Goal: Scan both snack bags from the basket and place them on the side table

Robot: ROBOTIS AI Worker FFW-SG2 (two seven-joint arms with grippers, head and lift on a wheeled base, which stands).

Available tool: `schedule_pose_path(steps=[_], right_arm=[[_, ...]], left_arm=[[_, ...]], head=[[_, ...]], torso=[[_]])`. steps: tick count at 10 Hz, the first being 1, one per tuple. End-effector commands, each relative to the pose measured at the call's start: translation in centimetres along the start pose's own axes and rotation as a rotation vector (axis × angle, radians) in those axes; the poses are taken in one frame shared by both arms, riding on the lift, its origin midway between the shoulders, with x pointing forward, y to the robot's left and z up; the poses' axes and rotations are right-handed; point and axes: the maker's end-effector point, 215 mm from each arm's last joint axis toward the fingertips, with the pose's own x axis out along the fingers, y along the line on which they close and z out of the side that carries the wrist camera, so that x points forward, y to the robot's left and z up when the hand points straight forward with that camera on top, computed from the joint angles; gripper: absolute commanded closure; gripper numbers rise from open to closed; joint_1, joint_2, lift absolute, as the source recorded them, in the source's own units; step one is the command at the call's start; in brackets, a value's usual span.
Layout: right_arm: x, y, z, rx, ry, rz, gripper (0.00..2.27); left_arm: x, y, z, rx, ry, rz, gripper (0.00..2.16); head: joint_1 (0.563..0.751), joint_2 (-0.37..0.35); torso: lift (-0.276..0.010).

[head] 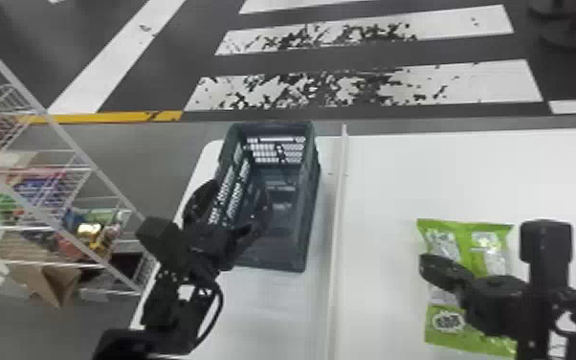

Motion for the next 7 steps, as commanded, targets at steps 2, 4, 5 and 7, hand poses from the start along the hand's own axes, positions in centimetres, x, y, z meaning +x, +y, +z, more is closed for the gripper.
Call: schedule_pose_path(steps=[2,4,5,7], right_arm=[[1.9,0.5,-1.2,-0.039,0.046,-0.002,2.26],[3.2,0.4,-2.0,-0.073,0.079,-0.012,2.26],[3.8,-0.2,-1.9,-0.087,0.087,-0.026,2.26],[4.0,-1.4,-2.1,-0.110,0.102,-0.056,2.26]], left_arm=[[-0.1,0.2,0.0,0.001,0.002,0.000,0.10],[-0.1,0.2,0.0,-0.001,0.002,-0.002,0.10],[-0.1,0.2,0.0,-0.001,0.002,-0.002,0.10],[-0.2,0.3,0.0,0.003,0.003,-0.002,0.10]], head=[[0.695,0.286],[0.695,0.301],[0.695,0.307],[0.695,0.303]], torso=[[-0.075],[-0.075],[-0.075],[-0.075]])
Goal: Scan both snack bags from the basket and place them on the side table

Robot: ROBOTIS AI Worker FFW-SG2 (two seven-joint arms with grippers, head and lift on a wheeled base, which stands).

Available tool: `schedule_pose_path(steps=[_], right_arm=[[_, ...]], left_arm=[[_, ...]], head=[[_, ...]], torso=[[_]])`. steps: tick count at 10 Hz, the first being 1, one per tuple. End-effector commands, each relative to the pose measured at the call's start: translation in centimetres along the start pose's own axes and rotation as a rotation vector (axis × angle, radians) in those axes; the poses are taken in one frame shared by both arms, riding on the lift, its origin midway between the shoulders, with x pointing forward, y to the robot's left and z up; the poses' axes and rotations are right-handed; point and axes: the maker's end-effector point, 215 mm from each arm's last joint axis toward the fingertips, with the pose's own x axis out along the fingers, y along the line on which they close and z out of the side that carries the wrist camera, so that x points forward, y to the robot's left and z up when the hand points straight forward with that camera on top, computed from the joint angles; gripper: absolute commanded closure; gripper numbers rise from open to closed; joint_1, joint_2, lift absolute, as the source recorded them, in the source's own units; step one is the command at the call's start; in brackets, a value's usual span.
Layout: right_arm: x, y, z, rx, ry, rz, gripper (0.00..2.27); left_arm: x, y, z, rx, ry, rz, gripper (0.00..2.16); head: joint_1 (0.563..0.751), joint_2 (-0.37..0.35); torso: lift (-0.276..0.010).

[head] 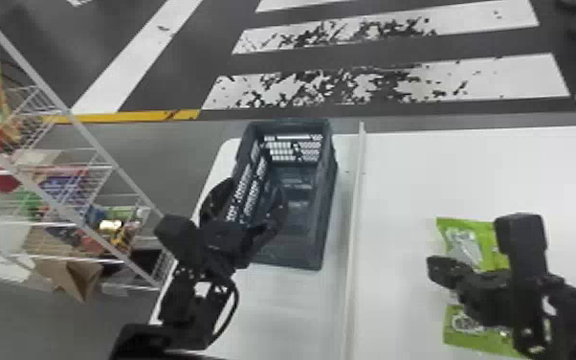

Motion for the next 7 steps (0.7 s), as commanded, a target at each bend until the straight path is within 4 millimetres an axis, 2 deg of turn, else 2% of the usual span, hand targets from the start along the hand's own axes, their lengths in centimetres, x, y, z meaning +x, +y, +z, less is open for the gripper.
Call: schedule_pose_path(steps=[1,4,7], right_arm=[[0.1,-0.6,-0.4,-0.014,0.013,-0.020,2.26],[-0.2,-1.6,-0.9,-0.023,0.022,-0.054,2.26],[-0.9,-0.8,-1.2,-0.023,0.016,-0.047,2.26]], left_arm=[[0.0,0.1,0.0,0.001,0.001,0.002,0.10],[0.0,0.0,0.0,-0.001,0.001,0.001,0.10],[0.0,0.1,-0.1,-0.001,0.002,0.001,0.10]], head=[[0.695,0.297],[0.695,0.284],[0.695,0.278]], torso=[[-0.075],[-0.075],[-0.075]])
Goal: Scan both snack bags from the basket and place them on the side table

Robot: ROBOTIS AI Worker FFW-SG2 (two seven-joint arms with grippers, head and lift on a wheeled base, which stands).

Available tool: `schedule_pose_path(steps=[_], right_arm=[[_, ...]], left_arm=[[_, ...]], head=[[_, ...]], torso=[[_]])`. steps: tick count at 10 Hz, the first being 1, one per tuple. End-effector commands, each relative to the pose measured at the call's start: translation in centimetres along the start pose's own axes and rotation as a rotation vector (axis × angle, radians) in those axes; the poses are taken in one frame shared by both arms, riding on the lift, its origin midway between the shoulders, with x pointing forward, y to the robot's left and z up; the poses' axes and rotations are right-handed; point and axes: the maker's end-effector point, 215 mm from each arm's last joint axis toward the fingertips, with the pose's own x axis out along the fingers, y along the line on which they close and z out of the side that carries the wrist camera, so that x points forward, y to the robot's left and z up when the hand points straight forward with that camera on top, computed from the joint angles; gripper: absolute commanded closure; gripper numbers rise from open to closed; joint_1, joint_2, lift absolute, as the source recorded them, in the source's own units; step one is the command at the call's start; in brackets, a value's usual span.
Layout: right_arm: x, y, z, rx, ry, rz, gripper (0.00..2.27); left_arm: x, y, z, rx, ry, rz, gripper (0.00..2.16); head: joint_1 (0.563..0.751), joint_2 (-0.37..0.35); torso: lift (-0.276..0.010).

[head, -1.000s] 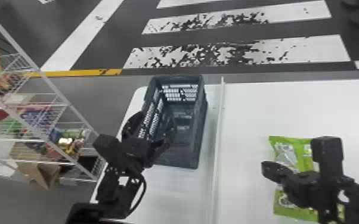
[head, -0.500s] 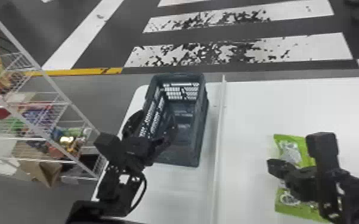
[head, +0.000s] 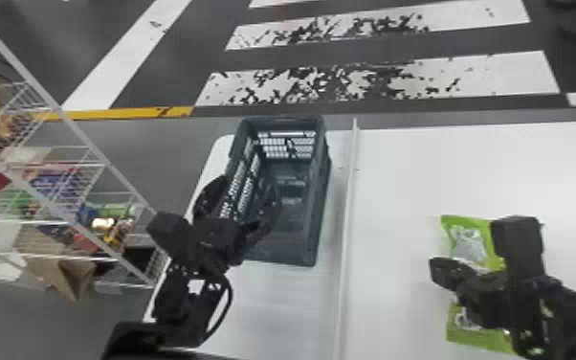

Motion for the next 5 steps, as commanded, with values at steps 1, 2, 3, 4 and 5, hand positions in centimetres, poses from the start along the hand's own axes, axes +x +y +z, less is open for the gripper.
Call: schedule_pose_path(steps=[1,2,3,4,5], right_arm=[[-0.1,-0.1,-0.2,-0.012,0.005,-0.010,2.26],[-0.2,-0.3,-0.2,-0.009,0.006,-0.011,2.26],[-0.2,-0.6,-0.2,-0.007,0.006,-0.018,2.26],[-0.3,-0.9,-0.2,-0.004,0.005,-0.022,2.26],[-0.6,-1.7,-0.5,-0.009,0.014,-0.031,2.26]], left_arm=[[0.0,0.0,0.1,0.000,-0.002,-0.001,0.10],[0.0,0.0,0.1,0.002,-0.002,-0.001,0.10],[0.0,0.1,0.0,0.001,0.000,0.001,0.10],[0.0,0.0,0.0,0.001,0.000,-0.001,0.10],[0.0,0.1,0.0,0.000,0.000,0.001,0.10]], head=[[0.695,0.282],[0.695,0.282],[0.695,0.280],[0.695,0.276],[0.695,0.271]], torso=[[-0.075],[-0.075],[-0.075],[-0.075],[-0.075]])
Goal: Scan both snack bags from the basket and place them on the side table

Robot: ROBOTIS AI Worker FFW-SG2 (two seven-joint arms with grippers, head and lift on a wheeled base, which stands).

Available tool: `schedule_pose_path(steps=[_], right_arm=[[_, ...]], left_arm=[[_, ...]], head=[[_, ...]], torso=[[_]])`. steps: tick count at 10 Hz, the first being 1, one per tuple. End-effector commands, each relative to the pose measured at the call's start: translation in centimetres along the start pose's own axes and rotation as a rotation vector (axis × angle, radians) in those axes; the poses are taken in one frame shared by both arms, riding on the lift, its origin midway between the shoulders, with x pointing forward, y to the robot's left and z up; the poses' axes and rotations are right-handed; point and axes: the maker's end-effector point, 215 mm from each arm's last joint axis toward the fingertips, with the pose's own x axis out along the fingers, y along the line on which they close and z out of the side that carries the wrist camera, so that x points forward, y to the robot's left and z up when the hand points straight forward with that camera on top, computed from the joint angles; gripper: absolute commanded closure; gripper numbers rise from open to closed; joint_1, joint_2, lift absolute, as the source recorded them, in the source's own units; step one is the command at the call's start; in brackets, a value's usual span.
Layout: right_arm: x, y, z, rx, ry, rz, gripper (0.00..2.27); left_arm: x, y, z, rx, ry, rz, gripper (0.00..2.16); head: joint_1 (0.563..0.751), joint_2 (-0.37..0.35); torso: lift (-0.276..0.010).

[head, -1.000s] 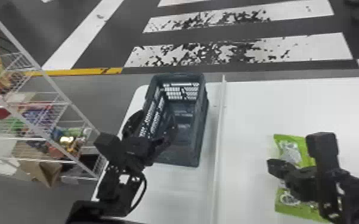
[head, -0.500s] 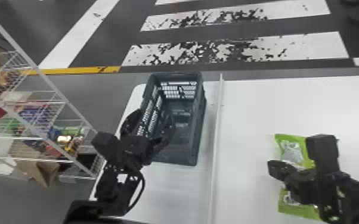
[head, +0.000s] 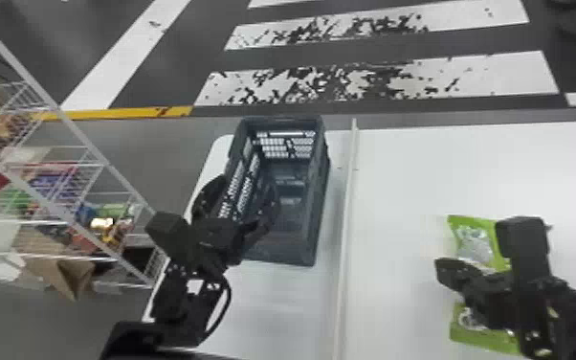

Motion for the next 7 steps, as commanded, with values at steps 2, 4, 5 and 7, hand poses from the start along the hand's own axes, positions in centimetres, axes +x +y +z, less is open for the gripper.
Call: schedule_pose_path(steps=[2,4,5,7], right_arm=[[-0.8,-2.0,-1.0,-0.006,0.025,-0.018,2.26],[-2.2,-1.4,-1.3,-0.011,0.020,-0.010,2.26],[-2.3,-1.7,-1.4,-0.020,0.024,-0.014,2.26],[-2.7,-3.4,-1.7,-0.024,0.033,-0.041,2.26]], left_arm=[[0.0,0.1,0.0,0.000,0.000,0.002,0.10],[0.0,0.1,0.1,-0.001,-0.002,0.001,0.10],[0.1,0.0,0.1,-0.002,-0.002,0.002,0.10],[0.0,0.1,0.1,-0.001,-0.002,0.001,0.10]], head=[[0.695,0.260],[0.695,0.240],[0.695,0.239],[0.695,0.233]], torso=[[-0.075],[-0.075],[-0.075],[-0.075]])
